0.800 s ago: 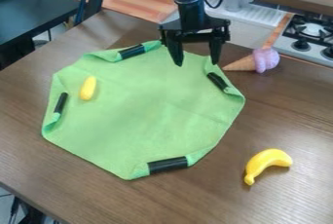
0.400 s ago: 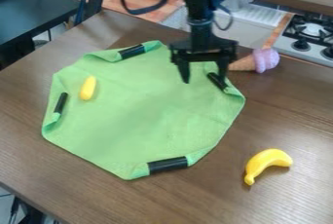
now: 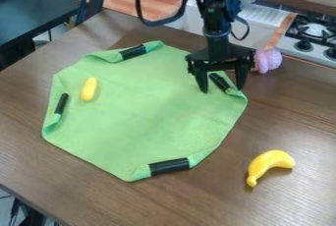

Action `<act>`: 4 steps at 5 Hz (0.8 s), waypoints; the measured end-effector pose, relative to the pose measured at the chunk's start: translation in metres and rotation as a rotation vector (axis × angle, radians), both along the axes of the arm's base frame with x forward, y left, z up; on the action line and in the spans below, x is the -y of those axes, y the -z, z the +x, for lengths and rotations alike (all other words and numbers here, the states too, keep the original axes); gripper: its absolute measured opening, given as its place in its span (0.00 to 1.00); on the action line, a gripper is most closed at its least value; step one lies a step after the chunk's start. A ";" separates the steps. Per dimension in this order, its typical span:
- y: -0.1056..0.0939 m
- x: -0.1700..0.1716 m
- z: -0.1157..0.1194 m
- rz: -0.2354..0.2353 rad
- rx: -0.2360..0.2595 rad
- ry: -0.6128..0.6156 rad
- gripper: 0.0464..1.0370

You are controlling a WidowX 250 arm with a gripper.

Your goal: Fold the cloth from top right to bottom left to cover the yellow figure

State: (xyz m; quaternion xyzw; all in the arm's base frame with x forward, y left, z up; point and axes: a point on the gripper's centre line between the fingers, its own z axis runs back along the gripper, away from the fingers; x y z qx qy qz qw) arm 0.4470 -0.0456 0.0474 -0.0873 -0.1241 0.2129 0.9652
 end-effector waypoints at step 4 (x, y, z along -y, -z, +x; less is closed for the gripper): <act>-0.001 0.012 0.018 -0.031 0.041 -0.056 0.96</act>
